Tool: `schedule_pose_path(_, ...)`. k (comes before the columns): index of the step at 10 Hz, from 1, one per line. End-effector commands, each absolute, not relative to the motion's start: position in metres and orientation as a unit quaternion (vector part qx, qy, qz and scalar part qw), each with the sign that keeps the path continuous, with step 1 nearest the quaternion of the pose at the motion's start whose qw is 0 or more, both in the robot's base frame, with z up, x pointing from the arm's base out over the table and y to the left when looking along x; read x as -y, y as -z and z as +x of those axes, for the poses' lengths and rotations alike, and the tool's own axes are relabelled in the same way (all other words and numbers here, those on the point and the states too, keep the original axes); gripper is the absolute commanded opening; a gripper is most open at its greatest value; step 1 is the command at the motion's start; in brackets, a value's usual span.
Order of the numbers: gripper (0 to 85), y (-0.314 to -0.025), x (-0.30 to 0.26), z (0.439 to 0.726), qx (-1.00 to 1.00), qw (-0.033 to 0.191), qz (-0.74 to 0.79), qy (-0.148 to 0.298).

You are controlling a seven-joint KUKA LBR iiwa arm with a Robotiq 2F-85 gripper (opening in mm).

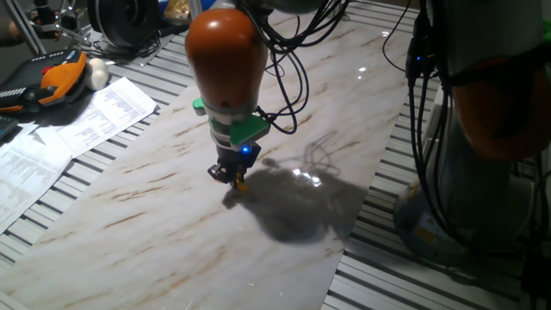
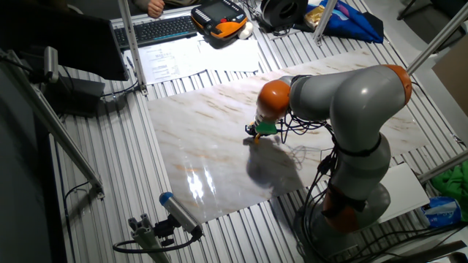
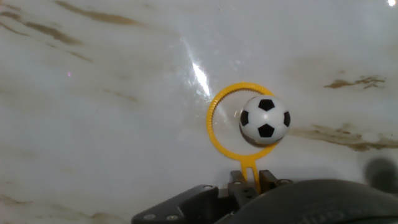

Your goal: Remove the bubble ring from the ball

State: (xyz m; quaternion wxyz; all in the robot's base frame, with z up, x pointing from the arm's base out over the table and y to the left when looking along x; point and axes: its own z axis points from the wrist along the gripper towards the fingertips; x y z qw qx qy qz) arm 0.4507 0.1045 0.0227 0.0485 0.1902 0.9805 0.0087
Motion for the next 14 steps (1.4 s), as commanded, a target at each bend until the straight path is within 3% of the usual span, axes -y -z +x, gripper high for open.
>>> schedule_pose_path(1,0.0,-0.024,-0.104,0.451,-0.981,0.048,0.19,-0.012)
schedule_pose_path(14,0.0,-0.074,-0.09,0.46,-0.982,0.024,0.189,0.013)
